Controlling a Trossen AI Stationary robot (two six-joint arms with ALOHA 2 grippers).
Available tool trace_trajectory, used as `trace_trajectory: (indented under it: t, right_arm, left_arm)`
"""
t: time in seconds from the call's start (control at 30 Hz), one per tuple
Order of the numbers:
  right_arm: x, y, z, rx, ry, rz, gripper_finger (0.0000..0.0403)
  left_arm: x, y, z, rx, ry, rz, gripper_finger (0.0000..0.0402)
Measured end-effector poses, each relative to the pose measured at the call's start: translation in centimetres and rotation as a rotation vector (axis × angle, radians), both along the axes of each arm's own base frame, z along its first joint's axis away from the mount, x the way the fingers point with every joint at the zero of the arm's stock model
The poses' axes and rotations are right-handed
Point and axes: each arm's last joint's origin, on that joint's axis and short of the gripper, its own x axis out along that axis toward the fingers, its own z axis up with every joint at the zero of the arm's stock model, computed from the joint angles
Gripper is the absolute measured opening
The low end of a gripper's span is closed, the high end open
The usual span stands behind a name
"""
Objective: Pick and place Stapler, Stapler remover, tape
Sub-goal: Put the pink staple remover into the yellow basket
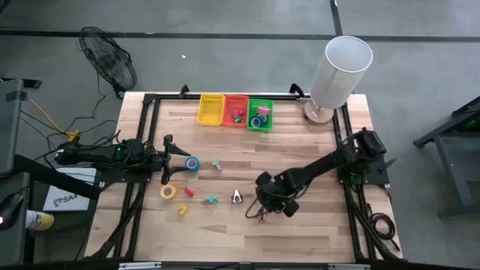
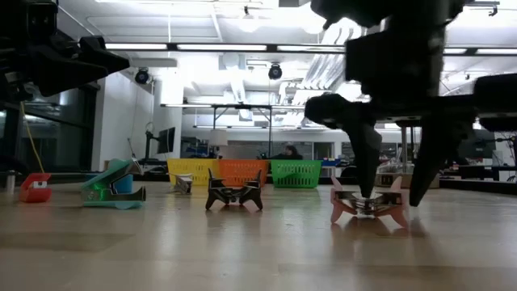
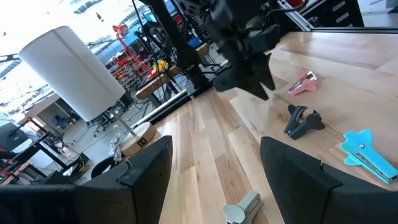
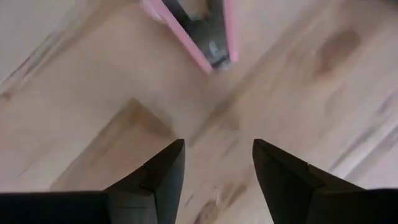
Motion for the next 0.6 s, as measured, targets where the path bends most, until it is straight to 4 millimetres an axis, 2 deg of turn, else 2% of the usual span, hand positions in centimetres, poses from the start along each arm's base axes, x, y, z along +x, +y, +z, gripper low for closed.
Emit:
trace_trajectory:
  t: [0.37, 0.6]
  right_arm:
    - [-1.7, 0.7, -1.8, -0.01, -0.193, 0.22, 0.0181]
    - [-1.3, 0.5, -2.1, -0.013, -0.28, 0.314, 0.0181]
  left_arm:
    - [0.0, 0.0, 0.0, 0.0, 0.0, 0.0, 0.0239]
    - [0.0, 0.0, 0.0, 0.0, 0.0, -0.001, 0.0239]
